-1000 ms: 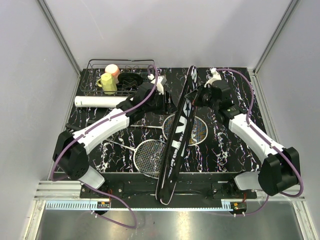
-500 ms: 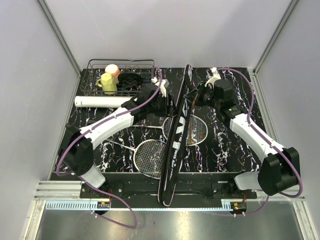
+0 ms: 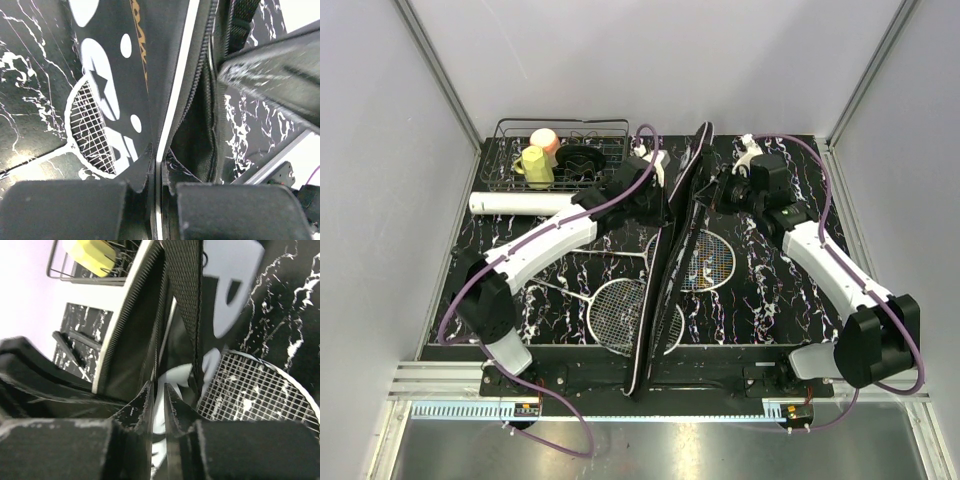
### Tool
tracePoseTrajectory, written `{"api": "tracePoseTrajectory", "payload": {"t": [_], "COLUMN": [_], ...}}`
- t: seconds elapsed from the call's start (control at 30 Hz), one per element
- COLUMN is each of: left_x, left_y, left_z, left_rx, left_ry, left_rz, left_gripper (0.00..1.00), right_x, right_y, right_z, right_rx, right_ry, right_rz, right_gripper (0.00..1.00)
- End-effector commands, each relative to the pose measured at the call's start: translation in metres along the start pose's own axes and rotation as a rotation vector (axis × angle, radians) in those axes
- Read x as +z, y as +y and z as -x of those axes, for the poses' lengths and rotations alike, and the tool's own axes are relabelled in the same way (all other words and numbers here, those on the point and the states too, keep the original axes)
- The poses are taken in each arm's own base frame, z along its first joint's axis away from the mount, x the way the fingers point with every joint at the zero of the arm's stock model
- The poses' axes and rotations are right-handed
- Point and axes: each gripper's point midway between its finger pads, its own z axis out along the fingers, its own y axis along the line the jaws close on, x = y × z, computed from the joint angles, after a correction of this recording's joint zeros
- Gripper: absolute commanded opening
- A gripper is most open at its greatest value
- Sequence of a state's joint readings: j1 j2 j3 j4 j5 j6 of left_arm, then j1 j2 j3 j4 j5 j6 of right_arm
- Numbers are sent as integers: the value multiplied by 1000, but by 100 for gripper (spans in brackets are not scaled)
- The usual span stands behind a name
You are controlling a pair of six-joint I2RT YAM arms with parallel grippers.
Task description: Pack up the badminton gear
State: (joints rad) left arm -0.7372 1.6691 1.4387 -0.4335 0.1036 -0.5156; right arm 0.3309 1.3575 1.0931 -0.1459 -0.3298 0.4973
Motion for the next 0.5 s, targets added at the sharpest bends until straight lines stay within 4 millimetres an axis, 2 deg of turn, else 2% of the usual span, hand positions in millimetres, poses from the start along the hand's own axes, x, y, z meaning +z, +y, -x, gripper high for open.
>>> {"api": "tracePoseTrajectory", "payload": {"t": [0.0, 0.07, 0.13, 0.3, 0.33, 0.37, 0.4, 0.47], "left_x": [-23, -24, -15, -3, -2, -2, -3, -4], "left_y": [-20, -29, -35, -37, -36, -37, -37, -35], "left_z": [60, 62, 60, 54, 53, 53, 53, 54], "left_rx": [-44, -78, -88, -101, -100, -96, -95, -90], "left_ry": [-183, -175, -148, -117, -114, -115, -115, -118], "left_rz": [28, 28, 14, 19, 22, 19, 19, 22], "left_gripper": [0, 0, 0, 0, 0, 0, 0, 0], "right_x": [-13, -13, -14, -29, -32, -41, -45, -57], "right_y": [-10, -9, -2, 10, 6, 3, -4, -16], "right_z": [-14, -20, -24, -26, -24, -22, -22, -14], "right_rx": [-30, -14, -3, -13, -28, -44, -57, -85], "right_ry": [90, 114, 127, 112, 94, 69, 59, 17], "right_rz": [-78, -70, -44, -10, -34, -57, -92, -133], "right_gripper": [22, 31, 36, 52, 55, 64, 69, 74]}}
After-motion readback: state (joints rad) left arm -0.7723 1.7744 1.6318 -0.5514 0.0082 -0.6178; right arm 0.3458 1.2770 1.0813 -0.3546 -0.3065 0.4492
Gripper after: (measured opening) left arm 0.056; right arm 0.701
